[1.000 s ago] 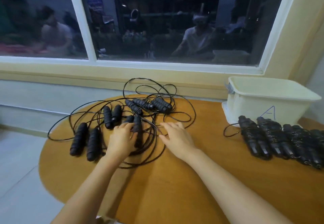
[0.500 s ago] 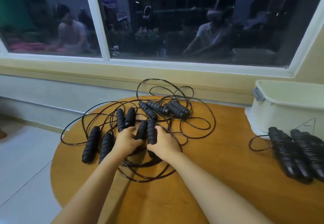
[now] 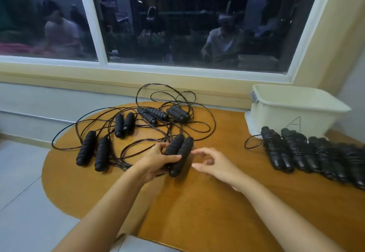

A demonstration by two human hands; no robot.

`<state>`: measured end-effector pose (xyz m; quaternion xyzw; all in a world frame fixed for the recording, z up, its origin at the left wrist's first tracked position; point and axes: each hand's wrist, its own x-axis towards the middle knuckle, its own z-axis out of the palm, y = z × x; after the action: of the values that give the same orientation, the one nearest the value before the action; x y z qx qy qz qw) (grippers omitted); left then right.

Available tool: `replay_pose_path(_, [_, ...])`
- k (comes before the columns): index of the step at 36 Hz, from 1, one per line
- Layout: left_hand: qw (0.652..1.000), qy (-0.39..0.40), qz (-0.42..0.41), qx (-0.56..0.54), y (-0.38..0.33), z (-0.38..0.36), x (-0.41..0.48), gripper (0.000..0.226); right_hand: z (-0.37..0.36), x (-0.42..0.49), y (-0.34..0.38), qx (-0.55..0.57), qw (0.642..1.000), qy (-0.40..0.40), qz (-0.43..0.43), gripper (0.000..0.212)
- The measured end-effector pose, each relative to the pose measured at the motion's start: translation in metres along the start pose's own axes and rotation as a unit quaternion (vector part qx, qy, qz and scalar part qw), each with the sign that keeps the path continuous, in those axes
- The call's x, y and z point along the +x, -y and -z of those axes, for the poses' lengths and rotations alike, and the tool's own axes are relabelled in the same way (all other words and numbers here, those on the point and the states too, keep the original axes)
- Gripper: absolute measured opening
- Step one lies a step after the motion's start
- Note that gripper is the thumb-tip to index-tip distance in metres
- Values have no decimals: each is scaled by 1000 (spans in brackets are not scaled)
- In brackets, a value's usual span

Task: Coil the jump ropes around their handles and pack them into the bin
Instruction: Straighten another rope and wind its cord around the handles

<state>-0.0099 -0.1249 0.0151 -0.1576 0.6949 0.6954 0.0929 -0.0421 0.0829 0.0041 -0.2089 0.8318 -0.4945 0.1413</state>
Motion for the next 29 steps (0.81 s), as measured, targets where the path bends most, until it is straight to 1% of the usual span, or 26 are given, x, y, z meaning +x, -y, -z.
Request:
replay_pose_path(1, [999,28,4,25,3,-4,-4,64,12,-9,-8,-51,998,-22,13,44])
replay_pose_path(4, [989,120,12,84,11,-15,-17,54,40,-31,-28,-196,977,-77,31,68])
replay_pose_path(5, [983,153,11,100,14,-19,-20,53,46,-37,-34,-237,968,-79,35,77])
replay_pose_path(7, [967,214,5,140,18,-28,-25,55,56,-49,-42,-310,948,-55,42,89])
replay_pose_path(9, [947,262,-1,187,19,-38,-29,56,63,-57,-50,-360,931,-20,60,89])
replay_pose_path(10, [938,276,-3,210,20,-43,-30,58,66,-62,-52,-377,923,-2,73,83])
replay_pose_path(12, [925,292,-10,243,20,-48,-29,59,70,-69,-57,-399,912,29,88,61])
replay_pose_path(13, [920,296,-19,258,19,-50,-30,59,71,-71,-60,-406,908,37,92,52])
replay_pose_path(14, [914,297,-31,276,18,-52,-30,58,73,-73,-61,-413,905,40,98,48])
replay_pose_path(16, [894,288,-68,336,15,-56,-29,59,75,-76,-66,-427,898,35,102,47])
replay_pose_path(17, [876,279,-94,381,12,-58,-30,61,76,-77,-67,-441,891,28,104,48])
replay_pose_path(18, [850,265,-123,439,10,-62,-30,63,78,-78,-68,-461,881,22,109,47])
replay_pose_path(19, [811,240,-156,510,8,-65,-29,66,79,-78,-69,-481,869,16,115,46])
replay_pose_path(21, [719,179,-212,637,6,-75,-30,70,81,-78,-72,-507,853,7,121,44])
replay_pose_path(22, [691,157,-231,666,6,-80,-32,70,81,-79,-72,-511,850,2,124,44])
replay_pose_path(23, [678,147,-242,678,9,-86,-35,70,82,-79,-76,-515,848,-2,122,43])
replay_pose_path(24, [674,144,-247,681,13,-91,-37,72,85,-78,-80,-523,844,-10,122,43])
replay_pose_path(27, [679,147,-248,675,30,-102,-38,83,95,-82,-93,-540,834,-27,111,43])
replay_pose_path(29, [670,132,-271,678,41,-106,-36,85,101,-86,-99,-555,823,-34,117,44])
